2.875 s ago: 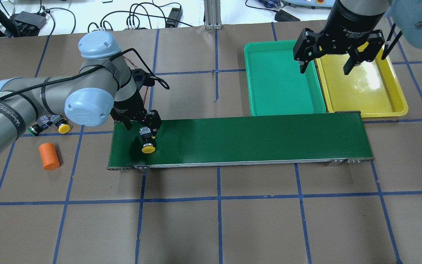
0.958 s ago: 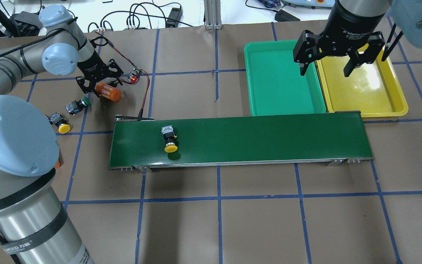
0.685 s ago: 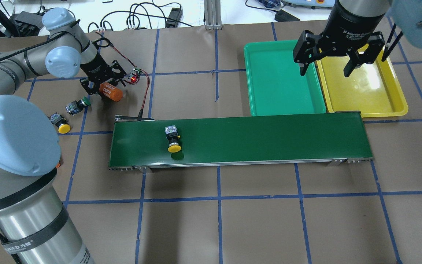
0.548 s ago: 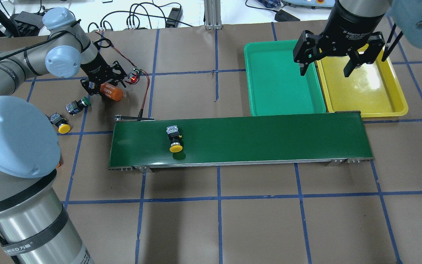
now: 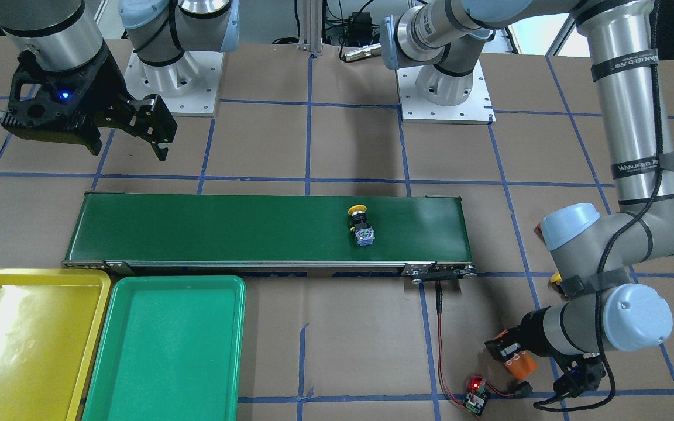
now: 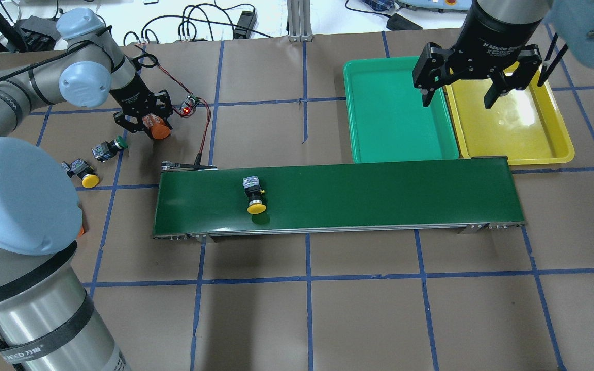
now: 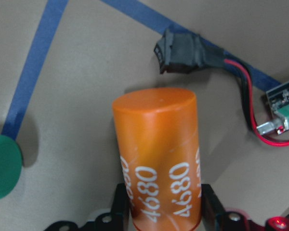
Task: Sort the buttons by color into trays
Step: 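Carry the orange cylinder with the left gripper and release it on the belt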
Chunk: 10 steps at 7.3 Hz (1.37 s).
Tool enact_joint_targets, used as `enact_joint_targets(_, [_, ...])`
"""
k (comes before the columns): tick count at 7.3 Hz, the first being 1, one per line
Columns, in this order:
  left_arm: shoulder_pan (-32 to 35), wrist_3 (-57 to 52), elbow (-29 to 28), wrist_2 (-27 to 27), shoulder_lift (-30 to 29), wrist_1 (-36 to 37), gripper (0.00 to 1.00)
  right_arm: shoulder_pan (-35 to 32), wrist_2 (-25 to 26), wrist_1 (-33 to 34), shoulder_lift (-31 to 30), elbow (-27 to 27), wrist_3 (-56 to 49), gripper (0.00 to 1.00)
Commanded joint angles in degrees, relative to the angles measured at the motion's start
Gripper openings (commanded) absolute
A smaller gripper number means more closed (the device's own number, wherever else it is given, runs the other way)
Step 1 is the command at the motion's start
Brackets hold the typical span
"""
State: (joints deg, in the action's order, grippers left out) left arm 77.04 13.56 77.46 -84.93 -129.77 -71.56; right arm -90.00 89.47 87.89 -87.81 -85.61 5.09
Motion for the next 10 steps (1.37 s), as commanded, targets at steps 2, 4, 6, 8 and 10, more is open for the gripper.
enact_joint_targets(2, [0.0,-10.0,0.6,-0.1,9.1,-13.1,0.00,0.0,0.0,0.0,0.0,0.0,0.0,1.00])
enact_joint_targets(4, [3.9,-16.1,4.9,0.1,17.9,-21.1,0.00,0.0,0.0,0.0,0.1,0.0,0.0,1.00])
enact_joint_targets(6, [7.8,-15.9,16.9,-0.1,24.9,-15.5,0.00,0.0,0.0,0.0,0.1,0.0,0.0,1.00])
enact_joint_targets(8, [9.0,-0.2,21.4,0.3,26.9,-12.9,0.00,0.0,0.0,-0.1,0.1,0.0,0.0,1.00])
enact_joint_targets(10, [12.3,21.3,22.6,0.4,26.9,-11.8,0.00,0.0,0.0,-0.4,0.1,0.0,0.0,1.00])
